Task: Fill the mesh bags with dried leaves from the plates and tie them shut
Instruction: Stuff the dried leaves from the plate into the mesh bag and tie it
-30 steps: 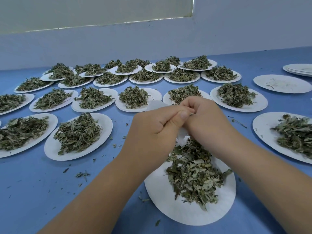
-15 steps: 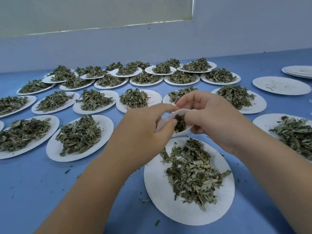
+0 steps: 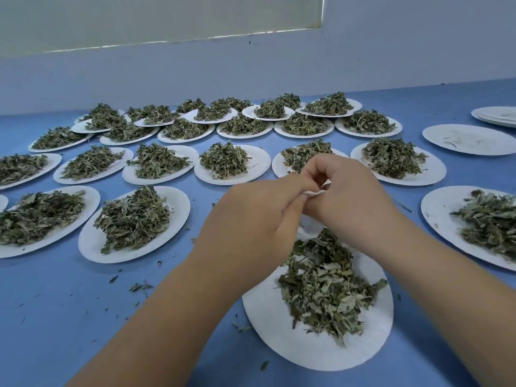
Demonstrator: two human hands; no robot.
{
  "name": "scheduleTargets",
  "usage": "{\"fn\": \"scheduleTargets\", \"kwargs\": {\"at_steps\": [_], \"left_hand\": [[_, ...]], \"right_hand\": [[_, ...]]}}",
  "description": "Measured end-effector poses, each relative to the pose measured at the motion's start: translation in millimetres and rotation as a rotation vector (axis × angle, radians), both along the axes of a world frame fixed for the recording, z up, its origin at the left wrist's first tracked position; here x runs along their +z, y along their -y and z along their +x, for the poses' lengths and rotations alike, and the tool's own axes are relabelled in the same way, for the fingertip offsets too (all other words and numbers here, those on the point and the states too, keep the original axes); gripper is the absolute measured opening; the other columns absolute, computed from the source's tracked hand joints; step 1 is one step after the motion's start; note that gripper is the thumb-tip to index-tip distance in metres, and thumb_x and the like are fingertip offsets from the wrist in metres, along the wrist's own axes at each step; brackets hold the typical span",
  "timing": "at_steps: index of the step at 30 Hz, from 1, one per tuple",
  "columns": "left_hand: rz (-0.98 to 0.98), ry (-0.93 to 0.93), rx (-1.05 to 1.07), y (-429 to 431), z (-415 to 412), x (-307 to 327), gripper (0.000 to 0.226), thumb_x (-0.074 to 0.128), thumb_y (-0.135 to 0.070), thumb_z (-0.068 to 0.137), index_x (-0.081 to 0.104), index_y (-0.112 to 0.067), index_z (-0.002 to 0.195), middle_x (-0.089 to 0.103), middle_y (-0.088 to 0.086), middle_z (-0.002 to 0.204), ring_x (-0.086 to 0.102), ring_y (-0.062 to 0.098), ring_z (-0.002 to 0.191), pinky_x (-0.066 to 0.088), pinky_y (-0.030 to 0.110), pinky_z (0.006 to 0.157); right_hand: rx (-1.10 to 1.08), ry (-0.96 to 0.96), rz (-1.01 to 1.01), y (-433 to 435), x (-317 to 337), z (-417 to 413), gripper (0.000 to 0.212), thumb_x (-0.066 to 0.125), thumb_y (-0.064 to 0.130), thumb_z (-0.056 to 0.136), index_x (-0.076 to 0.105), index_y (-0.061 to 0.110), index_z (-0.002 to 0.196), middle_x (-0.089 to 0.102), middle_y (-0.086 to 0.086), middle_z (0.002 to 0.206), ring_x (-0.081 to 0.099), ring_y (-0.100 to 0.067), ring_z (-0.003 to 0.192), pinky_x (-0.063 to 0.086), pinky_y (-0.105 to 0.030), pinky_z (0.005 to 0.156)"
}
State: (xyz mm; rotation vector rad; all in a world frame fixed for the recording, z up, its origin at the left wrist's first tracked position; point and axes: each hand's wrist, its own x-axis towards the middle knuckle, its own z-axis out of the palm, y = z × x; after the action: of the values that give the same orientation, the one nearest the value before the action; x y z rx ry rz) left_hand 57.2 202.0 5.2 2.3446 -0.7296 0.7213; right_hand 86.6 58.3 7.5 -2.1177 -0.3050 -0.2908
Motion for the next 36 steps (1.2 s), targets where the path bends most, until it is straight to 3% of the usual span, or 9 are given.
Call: {"fn": "scheduleTargets", "kwargs": {"at_steps": [3,7,10,16,21,27,30,33,36], "left_hand": [[-0.039,-0.014,0.0,3.0,0.2,-3.9,0.026,0.049,-0.021,0.093,0.072,-0.023,0.106,0.059,-0.002,0.06,0.045,0.012,0.053,0.039,0.032,0.049],[-0.097,0.0,0.047,-2.0,3.8,-1.3,0.024,0.049,-0.018,0.093,0.07,-0.027,0.1,0.05,-0.011,0.053,0.043,-0.001,0.049,0.027,0.011,0.044],[-0.134,0.0,0.087,-6.7,7.2,-0.1,0.022,0.05,-0.012,0.095,0.069,-0.022,0.102,0.045,-0.018,0.054,0.043,-0.005,0.05,0.027,0.008,0.046],[-0.173,0.033,0.173,-13.5,11.6,2.1,0.02,0.05,-0.011,0.097,0.069,-0.018,0.102,0.043,-0.016,0.052,0.041,-0.002,0.047,0.026,0.009,0.044],[-0.108,0.068,0.232,-17.2,13.6,3.3,0.023,0.046,-0.017,0.096,0.068,-0.016,0.103,0.039,-0.016,0.051,0.042,-0.002,0.049,0.026,0.01,0.042],[-0.019,0.082,0.272,-17.0,14.6,1.3,0.023,0.047,-0.016,0.095,0.068,-0.014,0.103,0.036,-0.021,0.053,0.046,-0.006,0.055,0.033,0.008,0.049],[0.023,0.029,0.248,-11.2,13.9,-2.3,0.019,0.05,-0.013,0.097,0.068,-0.014,0.102,0.035,-0.019,0.051,0.046,-0.007,0.054,0.032,0.009,0.048],[0.032,-0.024,0.23,-4.9,13.8,-5.7,0.018,0.051,-0.012,0.096,0.069,-0.015,0.102,0.037,-0.02,0.053,0.047,-0.011,0.057,0.031,0.008,0.05],[-0.012,-0.049,0.211,-2.6,13.4,-8.0,0.02,0.052,-0.011,0.096,0.07,-0.018,0.102,0.043,-0.02,0.052,0.047,-0.015,0.058,0.032,0.005,0.051]], "right_hand": [[-0.015,-0.016,-0.059,-0.1,-2.8,1.7,0.009,0.064,0.019,0.069,0.055,0.018,0.07,0.053,0.007,0.063,0.043,0.0,0.052,0.034,-0.012,0.045],[0.197,-0.183,0.107,8.1,5.5,-2.3,0.011,0.068,0.03,0.081,0.064,0.023,0.088,0.065,0.004,0.084,0.06,-0.008,0.061,0.048,-0.018,0.052],[0.244,-0.163,0.133,14.9,13.8,-3.9,0.016,0.07,0.034,0.083,0.065,0.029,0.097,0.066,0.006,0.094,0.063,-0.008,0.066,0.05,-0.02,0.055],[0.18,-0.099,-0.193,39.7,27.8,2.4,0.027,0.063,0.055,0.071,0.065,0.035,0.089,0.064,0.015,0.082,0.055,0.002,0.057,0.044,-0.021,0.056],[0.354,-0.278,-0.562,57.9,27.0,0.9,0.036,0.066,0.065,0.067,0.06,0.052,0.101,0.056,0.031,0.097,0.056,0.006,0.083,0.044,-0.018,0.069],[0.492,-0.368,-0.677,61.1,27.6,-5.5,0.056,0.068,0.066,0.07,0.046,0.059,0.12,0.048,0.034,0.114,0.054,0.006,0.098,0.046,-0.025,0.088],[0.51,-0.336,-0.705,56.6,24.6,-8.6,0.052,0.07,0.057,0.076,0.047,0.057,0.123,0.046,0.034,0.11,0.051,0.008,0.095,0.046,-0.023,0.083],[0.484,-0.292,-0.749,50.9,19.9,-10.1,0.047,0.069,0.05,0.08,0.049,0.055,0.123,0.043,0.033,0.092,0.045,0.017,0.082,0.035,-0.013,0.066],[0.436,-0.256,-0.785,48.1,17.4,-9.4,0.045,0.069,0.049,0.081,0.051,0.054,0.123,0.04,0.029,0.083,0.042,0.015,0.073,0.03,-0.013,0.061]]}}
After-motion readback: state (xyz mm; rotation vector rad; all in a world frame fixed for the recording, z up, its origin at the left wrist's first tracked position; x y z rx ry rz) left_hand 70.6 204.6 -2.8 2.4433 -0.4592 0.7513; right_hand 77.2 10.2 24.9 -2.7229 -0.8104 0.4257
